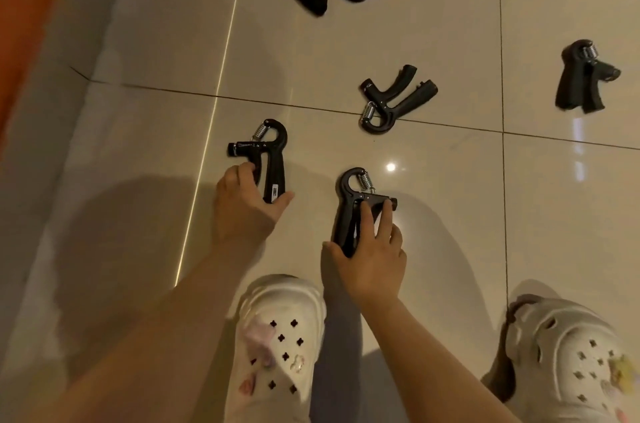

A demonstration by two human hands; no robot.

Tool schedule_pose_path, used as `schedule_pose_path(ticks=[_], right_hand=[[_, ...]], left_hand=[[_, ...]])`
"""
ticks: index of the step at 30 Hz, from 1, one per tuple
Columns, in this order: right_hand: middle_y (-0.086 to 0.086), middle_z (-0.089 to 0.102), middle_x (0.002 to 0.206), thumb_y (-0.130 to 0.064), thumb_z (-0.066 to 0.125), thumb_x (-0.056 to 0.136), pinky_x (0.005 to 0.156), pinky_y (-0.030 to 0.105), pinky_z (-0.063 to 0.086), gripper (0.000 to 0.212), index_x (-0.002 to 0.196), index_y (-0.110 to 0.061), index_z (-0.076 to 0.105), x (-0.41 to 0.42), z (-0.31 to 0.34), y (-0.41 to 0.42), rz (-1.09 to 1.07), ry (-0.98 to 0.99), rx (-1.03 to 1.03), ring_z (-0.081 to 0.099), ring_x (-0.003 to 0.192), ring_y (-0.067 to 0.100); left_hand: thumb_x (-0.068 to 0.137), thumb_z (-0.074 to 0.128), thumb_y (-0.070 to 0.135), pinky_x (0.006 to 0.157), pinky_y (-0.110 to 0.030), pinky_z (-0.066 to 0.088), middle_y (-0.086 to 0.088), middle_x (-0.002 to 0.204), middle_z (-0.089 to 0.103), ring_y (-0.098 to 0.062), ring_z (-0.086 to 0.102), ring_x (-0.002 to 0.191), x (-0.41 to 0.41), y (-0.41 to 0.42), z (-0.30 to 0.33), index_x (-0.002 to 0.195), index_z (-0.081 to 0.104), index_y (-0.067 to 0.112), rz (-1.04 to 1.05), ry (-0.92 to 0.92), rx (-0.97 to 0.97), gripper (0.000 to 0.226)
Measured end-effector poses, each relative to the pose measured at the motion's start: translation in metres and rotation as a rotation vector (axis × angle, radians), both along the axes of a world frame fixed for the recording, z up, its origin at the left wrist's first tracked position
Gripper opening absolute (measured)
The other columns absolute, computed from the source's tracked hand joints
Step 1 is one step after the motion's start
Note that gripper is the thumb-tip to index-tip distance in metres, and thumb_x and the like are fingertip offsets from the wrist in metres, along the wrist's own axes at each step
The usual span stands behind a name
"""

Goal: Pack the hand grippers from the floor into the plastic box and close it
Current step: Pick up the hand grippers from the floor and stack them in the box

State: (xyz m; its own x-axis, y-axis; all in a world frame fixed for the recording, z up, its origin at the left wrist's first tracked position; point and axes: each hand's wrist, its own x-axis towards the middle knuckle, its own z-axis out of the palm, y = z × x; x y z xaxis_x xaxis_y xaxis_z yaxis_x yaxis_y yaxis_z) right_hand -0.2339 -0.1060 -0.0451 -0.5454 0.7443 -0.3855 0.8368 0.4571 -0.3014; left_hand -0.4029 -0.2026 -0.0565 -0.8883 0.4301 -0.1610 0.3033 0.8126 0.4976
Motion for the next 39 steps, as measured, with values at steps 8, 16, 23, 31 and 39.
schedule_pose_path(ticks=[8, 16, 23, 31, 39], right_hand=[[0.013, 0.035, 0.146, -0.048, 0.07, 0.077, 0.102, 0.044, 0.039, 0.083, 0.144, -0.016, 0.033, 0.024, -0.009, 0.002, -0.137, 0.216, 0.024, 0.041, 0.128, 0.032], [0.014, 0.045, 0.141, -0.038, 0.071, 0.081, 0.104, 0.048, 0.038, 0.076, 0.143, -0.012, 0.036, 0.054, -0.015, 0.001, -0.114, 0.203, 0.107, 0.044, 0.128, 0.034], [0.008, 0.039, 0.146, -0.039, 0.076, 0.075, 0.102, 0.046, 0.035, 0.088, 0.147, -0.017, 0.031, 0.046, -0.017, 0.016, -0.033, 0.152, 0.093, 0.039, 0.128, 0.033], [0.009, 0.048, 0.123, -0.023, 0.077, 0.068, 0.088, 0.027, 0.035, 0.082, 0.14, -0.017, 0.038, 0.026, 0.019, 0.025, -0.058, 0.337, -0.038, 0.047, 0.108, 0.023], [0.007, 0.045, 0.123, -0.02, 0.073, 0.073, 0.082, 0.03, 0.045, 0.08, 0.141, -0.024, 0.032, -0.017, 0.111, 0.044, 0.243, 0.378, -0.041, 0.052, 0.104, 0.025]], left_hand=[[0.065, 0.084, 0.03, 0.088, -0.046, 0.049, -0.018, 0.113, 0.053, -0.032, 0.054, 0.102, 0.017, -0.002, -0.016, 0.12, 0.045, 0.001, 0.084, 0.1, 0.053, 0.074], [0.066, 0.082, 0.027, 0.095, -0.04, 0.047, -0.015, 0.129, 0.045, -0.029, 0.049, 0.113, 0.023, -0.028, -0.017, 0.125, 0.043, 0.012, 0.101, 0.057, 0.059, 0.073], [0.069, 0.075, 0.033, 0.089, -0.04, 0.051, -0.006, 0.137, 0.036, -0.025, 0.045, 0.119, 0.027, -0.041, -0.001, 0.123, 0.042, 0.021, 0.015, 0.146, 0.103, 0.064], [0.071, 0.078, 0.016, 0.089, -0.026, 0.048, -0.008, 0.128, 0.044, -0.024, 0.05, 0.108, 0.002, -0.019, 0.054, 0.112, 0.056, 0.01, -0.134, 0.332, 0.362, 0.047], [0.074, 0.076, 0.021, 0.093, -0.01, 0.032, 0.005, 0.123, 0.052, -0.019, 0.047, 0.116, 0.013, -0.02, 0.131, 0.116, 0.06, 0.021, -0.123, 0.216, 0.34, 0.045]])
